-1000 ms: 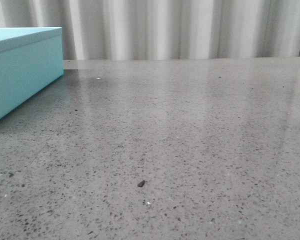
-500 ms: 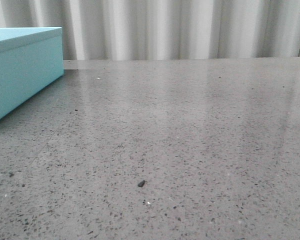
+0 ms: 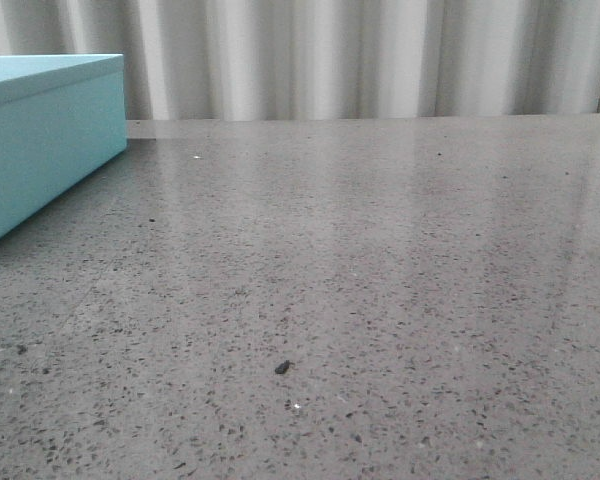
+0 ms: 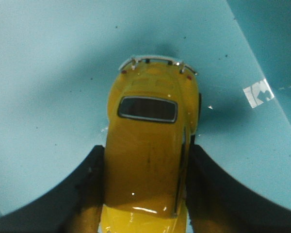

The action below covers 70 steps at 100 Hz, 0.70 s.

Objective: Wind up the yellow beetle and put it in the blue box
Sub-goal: 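Lower the beetle into the blue box and open the left gripper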

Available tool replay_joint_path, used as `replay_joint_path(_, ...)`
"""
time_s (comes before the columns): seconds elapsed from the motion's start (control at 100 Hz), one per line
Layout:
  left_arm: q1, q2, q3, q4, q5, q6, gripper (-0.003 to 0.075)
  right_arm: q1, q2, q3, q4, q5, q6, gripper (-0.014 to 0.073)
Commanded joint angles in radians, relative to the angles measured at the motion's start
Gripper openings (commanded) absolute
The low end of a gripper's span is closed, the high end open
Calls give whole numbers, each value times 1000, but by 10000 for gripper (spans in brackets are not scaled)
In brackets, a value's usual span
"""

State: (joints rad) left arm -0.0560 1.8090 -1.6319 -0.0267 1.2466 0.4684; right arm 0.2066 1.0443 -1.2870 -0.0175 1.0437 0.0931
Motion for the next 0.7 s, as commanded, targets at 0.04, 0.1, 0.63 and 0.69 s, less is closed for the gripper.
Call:
replay_joint_path(0.04,1,-31,-26,-14,16,-13,-8,3,-19,-23,-3,-48,-9,-61)
replay_joint_path(0.1,1,-21,-26,-14,18,-13,27,3,-19,-23,-3,-48,-9,-61)
replay_joint_path(0.63,1,-14,-26,-35,20,-38,360,3,-19,-23,-3,-40,-9,-61)
replay_joint_path(0.69,1,-14,-26,-37,20,-40,376,3,-19,-23,-3,-40,-9,-61)
